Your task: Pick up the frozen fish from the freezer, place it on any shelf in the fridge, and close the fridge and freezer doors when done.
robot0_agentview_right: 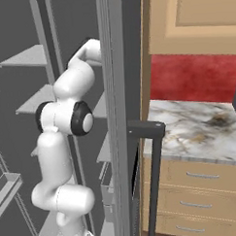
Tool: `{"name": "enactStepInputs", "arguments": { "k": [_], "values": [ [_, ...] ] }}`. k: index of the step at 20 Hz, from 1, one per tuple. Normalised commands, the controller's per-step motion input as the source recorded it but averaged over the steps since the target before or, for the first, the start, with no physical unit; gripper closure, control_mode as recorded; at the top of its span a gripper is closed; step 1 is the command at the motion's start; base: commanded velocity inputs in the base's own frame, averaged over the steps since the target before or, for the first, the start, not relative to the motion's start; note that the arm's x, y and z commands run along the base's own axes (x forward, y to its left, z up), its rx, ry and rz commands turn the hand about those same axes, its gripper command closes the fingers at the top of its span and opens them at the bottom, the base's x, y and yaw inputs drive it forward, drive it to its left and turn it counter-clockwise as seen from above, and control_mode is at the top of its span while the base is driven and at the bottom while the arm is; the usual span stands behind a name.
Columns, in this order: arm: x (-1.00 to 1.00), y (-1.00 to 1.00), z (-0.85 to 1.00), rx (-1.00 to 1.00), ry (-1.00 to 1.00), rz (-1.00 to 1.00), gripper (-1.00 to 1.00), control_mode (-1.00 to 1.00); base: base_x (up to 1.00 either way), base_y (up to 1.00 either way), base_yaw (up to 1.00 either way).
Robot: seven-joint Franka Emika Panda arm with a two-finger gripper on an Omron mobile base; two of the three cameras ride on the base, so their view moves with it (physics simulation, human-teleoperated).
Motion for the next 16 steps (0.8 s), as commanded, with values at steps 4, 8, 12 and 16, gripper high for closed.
{"name": "enactStepInputs", "arguments": {
  "k": [4, 8, 12, 16],
  "values": [
    [0.5, -0.37, -0.08, 0.0, 0.0, 0.0, 1.0, -1.0, 0.0, 0.0, 0.0],
    [0.28, -0.35, -0.11, 0.0, 0.0, 0.0, 1.0, -1.0, 0.0, 0.0, 0.0],
    [0.03, -0.04, 0.0, 0.0, 0.01, 0.0, 1.0, -1.0, 0.0, 0.0, 0.0],
    [-0.74, -0.08, -0.02, 0.0, -0.03, 0.0, 1.0, -1.0, 0.0, 0.0, 0.0]
  ]
}}
